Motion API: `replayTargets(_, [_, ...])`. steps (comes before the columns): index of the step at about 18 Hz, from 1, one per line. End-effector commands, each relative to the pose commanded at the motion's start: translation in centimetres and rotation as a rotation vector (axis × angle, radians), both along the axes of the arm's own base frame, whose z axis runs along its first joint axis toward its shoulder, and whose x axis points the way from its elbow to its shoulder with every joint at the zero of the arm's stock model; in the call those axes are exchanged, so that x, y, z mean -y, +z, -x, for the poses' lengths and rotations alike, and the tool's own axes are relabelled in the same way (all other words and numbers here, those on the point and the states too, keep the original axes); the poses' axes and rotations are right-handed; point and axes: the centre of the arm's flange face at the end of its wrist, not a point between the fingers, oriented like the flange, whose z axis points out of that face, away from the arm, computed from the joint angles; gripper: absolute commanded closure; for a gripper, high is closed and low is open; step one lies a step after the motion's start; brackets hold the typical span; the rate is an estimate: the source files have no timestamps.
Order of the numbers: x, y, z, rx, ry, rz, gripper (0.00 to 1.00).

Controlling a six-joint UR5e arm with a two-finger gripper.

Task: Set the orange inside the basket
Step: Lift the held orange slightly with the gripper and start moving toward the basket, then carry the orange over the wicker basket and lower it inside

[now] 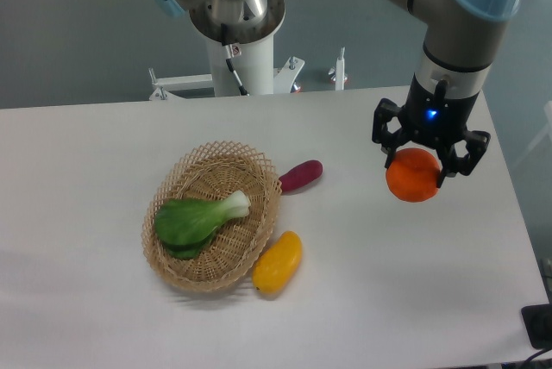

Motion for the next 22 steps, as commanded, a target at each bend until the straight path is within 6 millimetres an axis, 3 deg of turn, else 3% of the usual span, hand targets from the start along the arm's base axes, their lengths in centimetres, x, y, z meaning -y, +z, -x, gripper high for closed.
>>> replayTargets(9, [-0.1, -0.2, -0.2, 0.007, 0.005, -0.008, 0.61])
replayTargets(16, [-1.6, -0.6, -1.3, 0.035, 0.062, -0.041, 0.61])
replayTargets(19, [-5.2, -1.3, -3.8, 0.067, 0.189, -0.069, 0.61])
replayTargets(22, [-8.4, -4.5, -7.8, 0.05, 0.321, -0.146, 0.61])
